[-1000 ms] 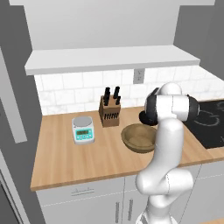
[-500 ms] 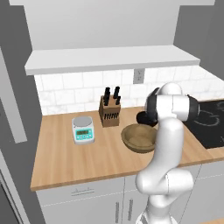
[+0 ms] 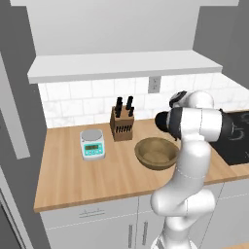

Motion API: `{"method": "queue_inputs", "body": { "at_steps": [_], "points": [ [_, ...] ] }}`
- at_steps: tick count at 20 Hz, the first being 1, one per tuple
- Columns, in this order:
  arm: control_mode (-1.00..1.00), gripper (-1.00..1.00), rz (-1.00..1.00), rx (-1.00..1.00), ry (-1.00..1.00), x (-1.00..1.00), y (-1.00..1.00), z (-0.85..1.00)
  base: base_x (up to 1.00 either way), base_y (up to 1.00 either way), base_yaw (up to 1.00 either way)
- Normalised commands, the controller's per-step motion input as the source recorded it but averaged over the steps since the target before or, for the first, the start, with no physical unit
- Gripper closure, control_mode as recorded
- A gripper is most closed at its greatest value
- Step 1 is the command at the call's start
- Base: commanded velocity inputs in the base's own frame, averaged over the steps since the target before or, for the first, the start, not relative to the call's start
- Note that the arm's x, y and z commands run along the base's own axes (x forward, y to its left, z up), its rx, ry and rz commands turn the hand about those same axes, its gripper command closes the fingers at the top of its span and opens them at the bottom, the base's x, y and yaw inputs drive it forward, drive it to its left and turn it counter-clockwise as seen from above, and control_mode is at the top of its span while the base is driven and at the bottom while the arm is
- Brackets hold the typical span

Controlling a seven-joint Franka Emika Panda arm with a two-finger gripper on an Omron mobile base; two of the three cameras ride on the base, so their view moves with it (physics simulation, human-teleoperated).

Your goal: Pick up the bowls on the counter and stack them on top of one another in the open cabinet. Place the smaller bowl on top of the larger bowl.

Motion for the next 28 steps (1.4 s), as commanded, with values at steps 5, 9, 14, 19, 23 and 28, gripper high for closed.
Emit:
{"method": "queue_inputs", "body": {
  "at_steps": [5,9,14,19,23,28],
  "points": [
    [-1.0,1.0,0.0,0.0,-0.2,-0.83,0.05,0.67,0.0,0.0,0.0],
    [-1.0,1.0,0.01,-0.01,-0.15,-1.0,0.3,0.35,0.0,0.0,0.0],
    [-1.0,1.0,0.08,-0.04,-0.03,-0.89,0.74,0.26,0.0,0.0,0.0],
    [-1.0,1.0,0.06,-0.12,0.14,-0.2,0.97,0.14,0.0,0.0,0.0],
    [-1.0,1.0,0.01,-0.02,0.05,0.0,0.18,0.0,0.0,0.0,0.0],
    [-1.0,1.0,-0.01,0.0,0.05,0.0,-0.19,-0.24,0.0,0.0,0.0]
  ]
}}
